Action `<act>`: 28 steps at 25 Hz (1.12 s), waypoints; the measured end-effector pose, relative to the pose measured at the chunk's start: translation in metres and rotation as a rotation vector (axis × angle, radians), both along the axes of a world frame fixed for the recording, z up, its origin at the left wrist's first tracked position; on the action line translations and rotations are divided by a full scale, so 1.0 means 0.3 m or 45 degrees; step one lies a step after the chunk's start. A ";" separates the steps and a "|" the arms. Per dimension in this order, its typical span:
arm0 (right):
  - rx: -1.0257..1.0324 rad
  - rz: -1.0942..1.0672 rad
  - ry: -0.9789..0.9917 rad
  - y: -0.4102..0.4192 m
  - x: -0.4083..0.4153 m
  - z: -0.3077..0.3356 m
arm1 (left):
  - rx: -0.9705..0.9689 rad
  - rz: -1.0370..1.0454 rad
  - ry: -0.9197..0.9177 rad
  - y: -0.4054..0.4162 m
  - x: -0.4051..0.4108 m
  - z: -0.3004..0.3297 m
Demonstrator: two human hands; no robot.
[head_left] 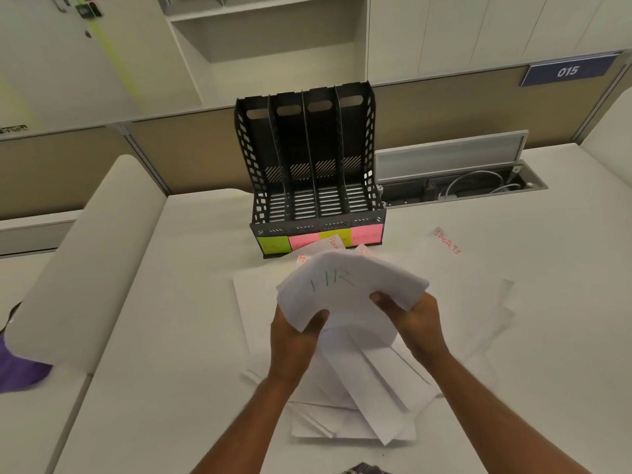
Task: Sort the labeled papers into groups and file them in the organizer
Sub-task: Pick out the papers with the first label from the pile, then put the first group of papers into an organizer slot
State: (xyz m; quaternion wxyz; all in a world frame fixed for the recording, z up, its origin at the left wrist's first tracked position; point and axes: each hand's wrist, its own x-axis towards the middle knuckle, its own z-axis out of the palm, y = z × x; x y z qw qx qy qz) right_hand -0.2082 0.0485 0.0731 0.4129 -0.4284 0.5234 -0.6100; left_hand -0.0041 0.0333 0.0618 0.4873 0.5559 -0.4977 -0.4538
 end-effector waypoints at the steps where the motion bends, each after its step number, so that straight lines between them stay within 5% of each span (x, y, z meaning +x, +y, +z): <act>1: 0.005 0.031 -0.005 0.008 0.003 -0.013 | 0.006 -0.014 0.035 0.011 0.000 -0.013; 8: 0.034 0.049 0.036 -0.017 0.054 -0.033 | -0.012 0.104 0.142 -0.003 -0.014 -0.059; 15: -0.237 0.004 1.030 -0.117 0.125 0.096 | -0.108 0.168 -0.110 -0.282 0.167 0.103; 19: -0.388 0.025 1.153 -0.247 0.312 0.233 | -0.339 0.109 -0.128 -0.561 0.195 0.308; 28: -0.195 -0.007 1.200 -0.738 0.492 0.351 | 0.039 -0.359 0.206 -0.916 0.183 0.426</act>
